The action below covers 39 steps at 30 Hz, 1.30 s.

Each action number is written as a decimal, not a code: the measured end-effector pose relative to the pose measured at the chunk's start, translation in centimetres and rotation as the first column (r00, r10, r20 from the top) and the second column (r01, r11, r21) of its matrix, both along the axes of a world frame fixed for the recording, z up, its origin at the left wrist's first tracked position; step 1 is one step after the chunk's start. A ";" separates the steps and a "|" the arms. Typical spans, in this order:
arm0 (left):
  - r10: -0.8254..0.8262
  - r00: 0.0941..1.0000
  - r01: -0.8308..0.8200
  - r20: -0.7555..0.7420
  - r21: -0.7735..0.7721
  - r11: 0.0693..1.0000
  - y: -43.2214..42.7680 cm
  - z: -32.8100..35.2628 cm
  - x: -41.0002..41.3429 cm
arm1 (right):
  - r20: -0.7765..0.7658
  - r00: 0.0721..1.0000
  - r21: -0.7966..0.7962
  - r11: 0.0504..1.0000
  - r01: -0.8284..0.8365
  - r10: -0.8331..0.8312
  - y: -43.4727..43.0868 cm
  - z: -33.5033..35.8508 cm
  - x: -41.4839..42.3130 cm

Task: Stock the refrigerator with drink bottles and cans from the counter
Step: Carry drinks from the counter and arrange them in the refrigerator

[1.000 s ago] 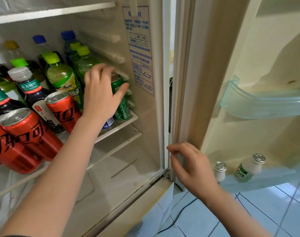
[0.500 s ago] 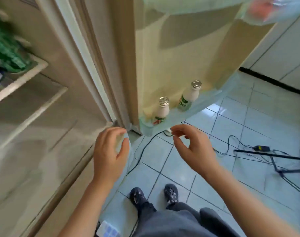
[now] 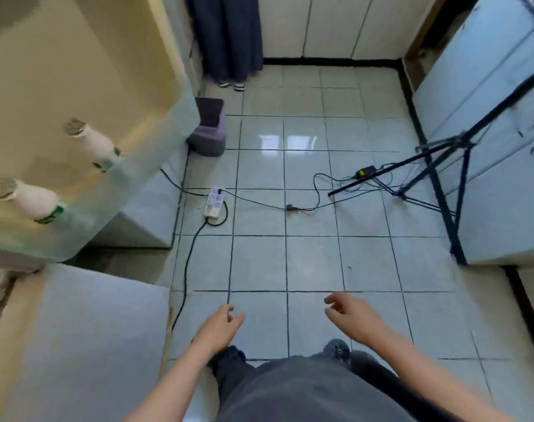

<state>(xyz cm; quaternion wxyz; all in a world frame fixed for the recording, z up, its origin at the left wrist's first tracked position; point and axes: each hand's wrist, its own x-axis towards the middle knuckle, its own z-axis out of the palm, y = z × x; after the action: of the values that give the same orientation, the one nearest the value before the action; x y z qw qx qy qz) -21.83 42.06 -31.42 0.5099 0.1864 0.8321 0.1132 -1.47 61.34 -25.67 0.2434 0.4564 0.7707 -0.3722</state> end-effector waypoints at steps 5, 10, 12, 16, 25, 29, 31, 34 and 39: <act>-0.176 0.983 0.181 0.059 -0.101 0.978 8.5 -2.4 10.5 | 0.218 0.971 -0.048 0.993 0.108 -0.096 5.0 -3.4 16.3; -0.438 0.898 0.440 0.043 -0.043 0.897 17.2 -1.7 19.3 | 0.248 0.894 -0.035 0.918 0.394 -0.374 8.2 -3.6 30.0; -0.547 0.836 0.548 0.037 -0.047 0.835 20.9 -1.2 21.6 | 0.231 0.836 -0.029 0.855 0.517 -0.498 9.1 -3.3 33.7; -0.709 0.704 0.709 0.046 -0.115 0.696 27.8 -1.0 25.2 | 0.186 0.609 -0.033 0.615 0.788 -0.771 9.0 -3.7 39.1; -0.912 0.410 0.893 0.021 -0.212 0.397 46.6 -3.2 32.0 | 0.192 0.090 -0.094 0.073 0.993 -0.977 11.6 -5.4 45.6; -0.947 0.321 0.935 0.017 -0.167 0.314 56.3 -3.6 37.7 | 0.135 -0.098 -0.066 -0.108 0.992 -0.986 15.6 -4.1 49.4; -0.969 0.246 0.961 -0.008 -0.127 0.245 61.1 -3.1 41.6 | 0.080 -0.213 -0.052 -0.218 0.975 -0.974 17.8 -3.4 51.0; -0.992 0.117 0.989 -0.043 -0.083 0.120 67.9 -2.2 48.0 | -0.005 -0.326 -0.035 -0.325 0.945 -0.945 20.7 -2.9 53.1; -0.998 0.029 0.999 -0.047 -0.015 0.029 74.3 -0.7 57.2 | 0.019 -0.348 -0.044 -0.348 0.936 -0.937 23.3 -3.1 55.1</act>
<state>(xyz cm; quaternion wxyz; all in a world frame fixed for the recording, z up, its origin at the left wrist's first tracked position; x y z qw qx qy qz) 35.36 116.34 -32.15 0.4242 0.7214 0.4768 -0.2689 53.63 84.68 -28.78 -0.1671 0.8834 0.0608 -0.4335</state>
